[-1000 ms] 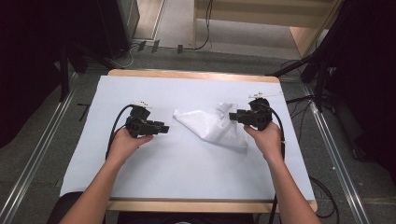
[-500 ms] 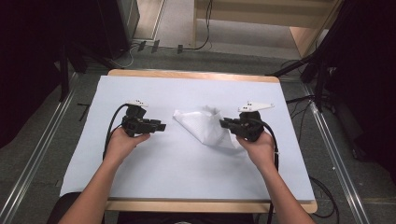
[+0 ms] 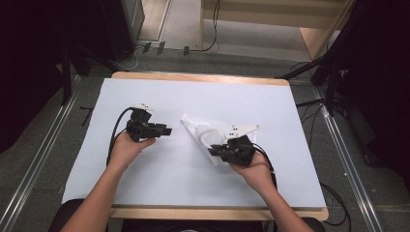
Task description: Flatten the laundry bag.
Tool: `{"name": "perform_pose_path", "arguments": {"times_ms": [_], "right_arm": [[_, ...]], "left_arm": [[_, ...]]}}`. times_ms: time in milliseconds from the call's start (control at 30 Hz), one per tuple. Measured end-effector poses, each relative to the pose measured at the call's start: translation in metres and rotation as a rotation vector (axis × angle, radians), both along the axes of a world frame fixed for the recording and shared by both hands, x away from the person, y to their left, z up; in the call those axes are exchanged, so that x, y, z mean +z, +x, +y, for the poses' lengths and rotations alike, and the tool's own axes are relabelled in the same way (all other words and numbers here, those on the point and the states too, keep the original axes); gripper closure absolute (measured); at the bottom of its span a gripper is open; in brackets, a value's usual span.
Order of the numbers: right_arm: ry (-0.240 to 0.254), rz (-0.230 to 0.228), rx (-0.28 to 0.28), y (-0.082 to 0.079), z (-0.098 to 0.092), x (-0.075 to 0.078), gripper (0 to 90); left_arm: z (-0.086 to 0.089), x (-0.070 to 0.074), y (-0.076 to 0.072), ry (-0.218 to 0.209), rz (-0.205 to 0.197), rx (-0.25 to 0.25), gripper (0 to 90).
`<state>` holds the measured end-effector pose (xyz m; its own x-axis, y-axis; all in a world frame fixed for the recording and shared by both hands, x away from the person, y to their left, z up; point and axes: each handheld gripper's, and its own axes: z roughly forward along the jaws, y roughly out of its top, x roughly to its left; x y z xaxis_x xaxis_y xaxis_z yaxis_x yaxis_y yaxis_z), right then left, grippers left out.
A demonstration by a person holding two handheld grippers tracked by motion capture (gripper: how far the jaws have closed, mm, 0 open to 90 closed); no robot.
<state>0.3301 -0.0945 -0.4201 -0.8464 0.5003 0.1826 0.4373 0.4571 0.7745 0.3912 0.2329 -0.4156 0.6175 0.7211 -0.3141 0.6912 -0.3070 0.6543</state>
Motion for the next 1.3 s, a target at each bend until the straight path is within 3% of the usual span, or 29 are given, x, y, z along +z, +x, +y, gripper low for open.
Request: {"name": "perform_pose_path", "arguments": {"times_ms": [133, 233, 300, 333, 433, 600, 633, 767, 1000, 1133, 1233, 1300], "right_arm": [[-0.010, 0.033, 0.043, -0.002, 0.010, -0.005, 80.5], [0.013, 0.064, 0.054, -0.002, 0.012, -0.004, 71.6], [0.019, 0.049, 0.057, -0.004, 0.010, 0.002, 65.8], [0.047, 0.037, 0.052, -0.006, 0.006, 0.011, 62.2], [0.072, 0.019, 0.043, -0.006, -0.001, 0.020, 61.4], [0.070, 0.003, -0.020, 0.000, -0.023, 0.026, 72.9], [0.061, 0.014, -0.064, 0.006, -0.031, 0.024, 76.8], [0.035, 0.036, -0.128, 0.019, -0.043, 0.013, 80.3], [-0.017, 0.052, -0.191, 0.036, -0.053, -0.003, 85.3], [-0.044, 0.076, -0.221, 0.047, -0.055, -0.013, 85.4], [-0.068, 0.081, -0.224, 0.051, -0.054, -0.018, 85.2], [-0.078, 0.084, -0.226, 0.053, -0.053, -0.021, 85.1]], "left_arm": [[-0.002, -0.001, 0.000, 0.002, 0.003, -0.006, 61.6], [-0.004, 0.000, -0.001, -0.001, 0.002, -0.012, 61.2], [-0.006, 0.001, -0.002, -0.002, 0.002, -0.015, 61.0], [-0.006, 0.001, -0.002, -0.003, 0.000, -0.019, 60.5], [-0.008, 0.003, -0.003, -0.004, 0.001, -0.026, 59.8], [-0.014, 0.009, -0.005, -0.015, -0.010, -0.050, 58.3], [-0.017, 0.012, -0.005, -0.018, -0.006, -0.059, 57.3], [-0.028, 0.016, -0.007, -0.026, 0.022, -0.094, 55.0], [-0.050, 0.024, -0.008, -0.021, 0.021, -0.155, 54.8], [-0.060, 0.024, -0.001, -0.015, 0.019, -0.173, 52.2], [-0.067, 0.021, 0.009, -0.016, 0.049, -0.184, 47.7], [-0.072, 0.020, 0.013, -0.014, 0.048, -0.192, 45.8]]}}
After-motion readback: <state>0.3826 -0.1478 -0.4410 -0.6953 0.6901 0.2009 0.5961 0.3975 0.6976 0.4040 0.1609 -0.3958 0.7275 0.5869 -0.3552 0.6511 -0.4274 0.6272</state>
